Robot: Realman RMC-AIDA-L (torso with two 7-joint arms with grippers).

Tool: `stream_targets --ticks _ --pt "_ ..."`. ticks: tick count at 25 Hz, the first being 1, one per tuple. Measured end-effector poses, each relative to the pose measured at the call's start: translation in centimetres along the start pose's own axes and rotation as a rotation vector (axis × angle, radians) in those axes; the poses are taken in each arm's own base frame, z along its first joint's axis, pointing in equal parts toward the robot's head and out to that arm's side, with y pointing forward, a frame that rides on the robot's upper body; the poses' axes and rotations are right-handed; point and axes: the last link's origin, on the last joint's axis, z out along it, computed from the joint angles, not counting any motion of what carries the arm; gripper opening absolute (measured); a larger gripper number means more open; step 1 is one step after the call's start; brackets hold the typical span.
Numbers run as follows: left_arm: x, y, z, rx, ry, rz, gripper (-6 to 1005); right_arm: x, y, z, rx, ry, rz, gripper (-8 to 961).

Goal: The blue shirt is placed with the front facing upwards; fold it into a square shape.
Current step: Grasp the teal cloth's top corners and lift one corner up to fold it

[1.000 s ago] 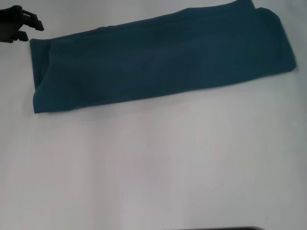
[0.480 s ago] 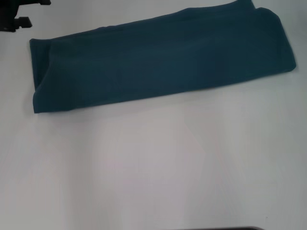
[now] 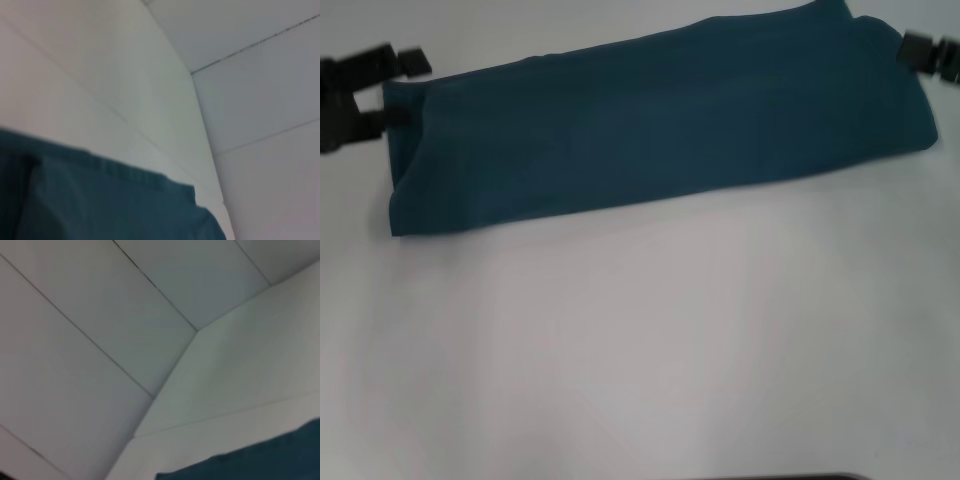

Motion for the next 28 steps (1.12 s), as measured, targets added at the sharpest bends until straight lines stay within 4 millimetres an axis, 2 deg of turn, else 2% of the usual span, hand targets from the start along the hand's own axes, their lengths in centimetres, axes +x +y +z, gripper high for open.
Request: stream_targets --ticks 3,6,11,19,28 --pt "-1.6 -1.2 -0.2 -0.004 0.003 -0.006 903 2.0 -0.3 -0.3 -0.032 -0.001 0.057 915" --pt "-2.5 -2.1 -0.2 -0.004 0.017 -0.024 903 2.9 -0.5 -0.3 -0.038 0.001 0.078 913" --pt "-3.1 -2.8 0.4 0.0 0.028 -0.076 903 2.8 -0.8 0.4 -0.034 0.02 0.07 911" --pt "-2.7 -3.3 4.6 0.061 0.078 -0.144 902 2.6 -1.1 1.2 -0.012 0.041 0.06 906" --pt "-2.7 -5.3 4.5 0.174 0.111 -0.184 902 3.1 -1.1 1.0 -0.008 0.038 0.08 902"
